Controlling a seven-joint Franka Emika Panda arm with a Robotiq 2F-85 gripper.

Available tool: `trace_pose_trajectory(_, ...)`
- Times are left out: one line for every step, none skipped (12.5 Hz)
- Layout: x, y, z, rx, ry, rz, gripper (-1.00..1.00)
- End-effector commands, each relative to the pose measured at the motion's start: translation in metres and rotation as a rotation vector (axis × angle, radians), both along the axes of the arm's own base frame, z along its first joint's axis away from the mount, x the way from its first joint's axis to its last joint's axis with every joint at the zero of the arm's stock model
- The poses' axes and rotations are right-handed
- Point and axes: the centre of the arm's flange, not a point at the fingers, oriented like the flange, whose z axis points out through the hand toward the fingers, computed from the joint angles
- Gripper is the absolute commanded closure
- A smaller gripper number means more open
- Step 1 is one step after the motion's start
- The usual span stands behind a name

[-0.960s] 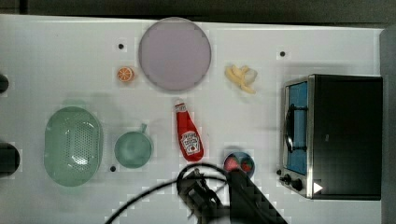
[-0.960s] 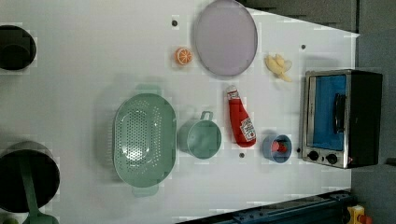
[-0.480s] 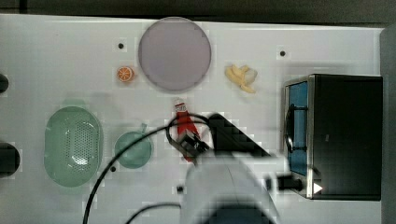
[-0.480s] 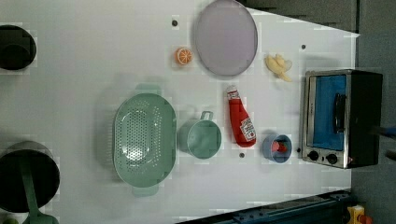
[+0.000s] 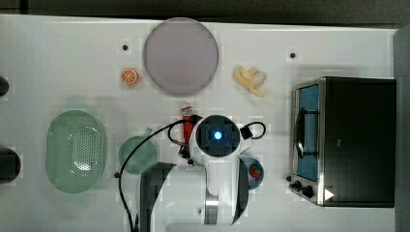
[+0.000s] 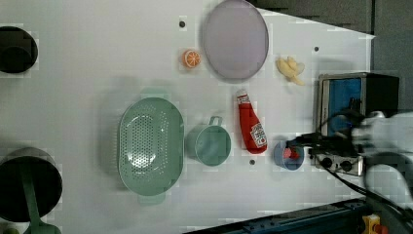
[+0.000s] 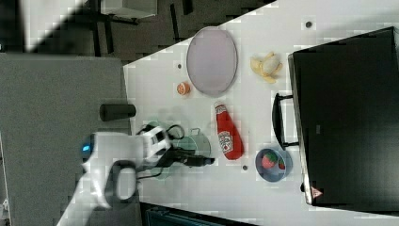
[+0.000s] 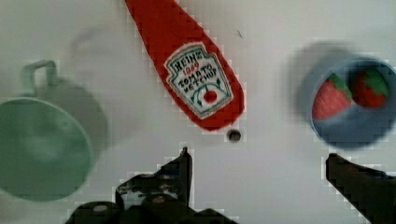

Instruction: Pick ketchup from table and place on oven.

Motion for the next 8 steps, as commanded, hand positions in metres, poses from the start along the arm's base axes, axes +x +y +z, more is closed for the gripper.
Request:
trace_pose_trajectory(0.021, 0.015, 0.001, 0.022, -0.143, 0.325, -1.0)
trace_pose_trajectory(0.025, 0.018, -0.017, 0.027, -0.149, 0.37, -1.0)
trace_pose_trajectory(0.029, 0.021, -0.036, 0.031, -0.152, 0.401, -1.0)
trace_pose_trajectory(0.031, 0.024, -0.054, 0.032, -0.152, 0.411, -1.0)
trace_pose_trajectory(0.032, 0.027, -0.072, 0.033, -0.149, 0.415, -1.0)
trace_pose_trajectory(0.032, 0.029, -0.088, 0.034, -0.148, 0.419, -1.0)
trace_pose_trajectory(0.033, 0.029, -0.104, 0.034, -0.15, 0.419, -1.0)
trace_pose_trajectory(0.033, 0.03, -0.119, 0.035, -0.153, 0.42, -1.0)
